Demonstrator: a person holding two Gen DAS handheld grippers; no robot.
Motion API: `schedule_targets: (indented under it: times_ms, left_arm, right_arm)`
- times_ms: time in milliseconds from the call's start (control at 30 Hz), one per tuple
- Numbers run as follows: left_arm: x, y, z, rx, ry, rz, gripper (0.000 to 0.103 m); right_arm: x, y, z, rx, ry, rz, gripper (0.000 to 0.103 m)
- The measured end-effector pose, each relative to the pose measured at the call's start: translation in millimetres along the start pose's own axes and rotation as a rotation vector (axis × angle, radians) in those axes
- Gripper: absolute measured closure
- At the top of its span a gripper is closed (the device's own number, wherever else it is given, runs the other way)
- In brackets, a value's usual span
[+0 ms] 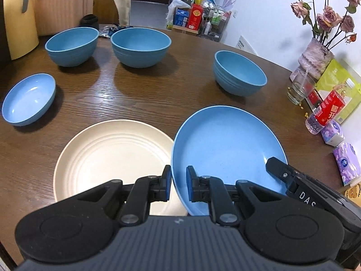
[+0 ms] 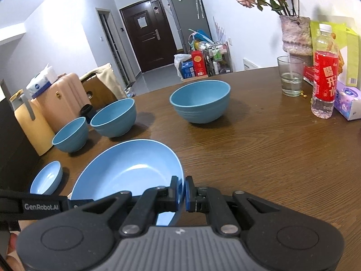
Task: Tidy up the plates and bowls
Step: 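Lift and carry the light blue plate with both grippers over the cream plate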
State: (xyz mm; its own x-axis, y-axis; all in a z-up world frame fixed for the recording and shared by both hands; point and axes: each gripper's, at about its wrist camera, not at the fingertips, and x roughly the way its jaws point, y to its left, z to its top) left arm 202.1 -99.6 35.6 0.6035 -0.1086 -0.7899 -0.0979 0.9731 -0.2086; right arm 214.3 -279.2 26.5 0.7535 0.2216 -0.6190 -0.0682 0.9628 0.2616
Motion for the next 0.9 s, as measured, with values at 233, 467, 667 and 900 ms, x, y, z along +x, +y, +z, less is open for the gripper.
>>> schedule_targets:
  times_ms: [233, 467, 667, 900]
  left_arm:
    - [-9.2, 17.2, -3.1, -0.018, -0.011, 0.012, 0.089]
    - [-14.1, 34.8, -4.4, -0.040, -0.017, 0.022, 0.089]
    - [-16.7, 54.2, -4.3, -0.068, -0.022, 0.030, 0.089]
    - [-17.3, 74.7, -5.1, -0.092, -0.026, 0.042, 0.089]
  right_arm:
    - [2.1, 17.4, -5.5, -0.022, 0.013, 0.011, 0.097]
    - [4.0, 36.3, -10.3, -0.045, 0.027, 0.023, 0.097]
    - [9.5, 54.0, -14.8, -0.072, 0.045, 0.034, 0.097]
    - [18.0, 72.8, -19.9, -0.099, 0.065, 0.049, 0.097]
